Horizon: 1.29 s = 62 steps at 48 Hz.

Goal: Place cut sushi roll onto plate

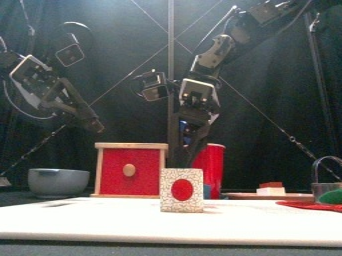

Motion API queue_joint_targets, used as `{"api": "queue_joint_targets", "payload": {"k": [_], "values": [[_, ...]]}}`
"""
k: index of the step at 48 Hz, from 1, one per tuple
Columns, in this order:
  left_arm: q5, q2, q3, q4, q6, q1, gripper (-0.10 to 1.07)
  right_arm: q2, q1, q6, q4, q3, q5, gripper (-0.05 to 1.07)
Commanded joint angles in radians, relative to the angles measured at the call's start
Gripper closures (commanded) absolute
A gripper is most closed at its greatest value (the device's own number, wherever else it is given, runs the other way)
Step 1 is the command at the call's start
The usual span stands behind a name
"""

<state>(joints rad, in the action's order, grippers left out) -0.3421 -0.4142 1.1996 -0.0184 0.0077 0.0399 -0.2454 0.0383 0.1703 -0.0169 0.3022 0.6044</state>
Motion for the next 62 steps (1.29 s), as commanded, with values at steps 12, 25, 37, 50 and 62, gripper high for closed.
{"api": "queue_joint_targets", "payload": {"k": [12,25,37,50,62], "values": [[0.021,-0.003,-0.006,-0.018,0.000,0.000,0.13,0.011,0.002,-0.002,-0.002,-0.020,-0.015,0.22],[0.021,-0.005,-0.006,-0.021,0.000,-0.002,0.14,0.020,-0.003,0.012,-0.008,-0.012,0.003,0.43],[0.021,-0.005,-0.006,-0.023,0.000,-0.002,0.20,0.135,-0.003,0.023,-0.005,0.021,0.038,0.43],[0.021,-0.003,-0.006,-0.023,0.000,-0.002,0.21,0.272,-0.003,0.106,-0.003,0.149,0.150,0.43],[0.021,0.000,-0.002,-0.021,0.002,-0.003,0.21,0.393,0.107,0.189,-0.071,0.319,0.152,0.43]]}}
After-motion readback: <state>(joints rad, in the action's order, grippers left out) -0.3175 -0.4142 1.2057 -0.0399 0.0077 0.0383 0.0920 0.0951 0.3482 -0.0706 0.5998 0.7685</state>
